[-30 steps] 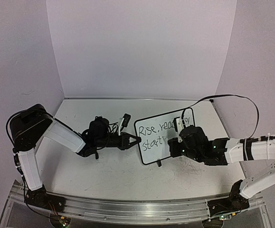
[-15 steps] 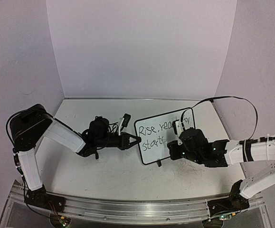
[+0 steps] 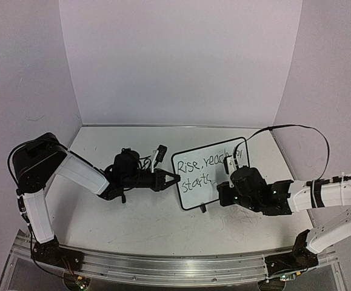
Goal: Write a sentence on the whiteboard
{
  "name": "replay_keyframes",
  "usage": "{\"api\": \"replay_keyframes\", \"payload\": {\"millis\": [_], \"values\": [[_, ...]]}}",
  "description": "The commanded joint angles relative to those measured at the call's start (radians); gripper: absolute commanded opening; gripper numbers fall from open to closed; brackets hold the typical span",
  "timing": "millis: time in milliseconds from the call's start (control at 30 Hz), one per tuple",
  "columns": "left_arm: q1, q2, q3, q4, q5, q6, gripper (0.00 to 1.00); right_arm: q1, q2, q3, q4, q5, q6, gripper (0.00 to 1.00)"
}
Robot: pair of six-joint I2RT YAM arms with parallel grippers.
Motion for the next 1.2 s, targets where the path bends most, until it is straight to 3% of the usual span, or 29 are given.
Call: {"api": "replay_keyframes", "payload": {"millis": [0,400,867,1167], "values": [[-0.007,-0.028,0.009,-0.075,0.010,-0.006,0.00,0.008,-0.013,-0.014,-0.021,0.019,0.024,0.00],[-0.006,-0.034,0.004,-0.075,0.006,-0.006,0.00,0.037,0.036,0.025,0.014,0.015,0.027,0.00],[-0.007,-0.037,0.000,-0.078,0.004,-0.002,0.00,0.030,-0.056,0.016,-0.033,0.061,0.028,0.00],[-0.007,-0.031,0.006,-0.079,0.004,-0.003,0.00,0.000,0.008,0.010,-0.025,0.099,0.011,0.00]]}}
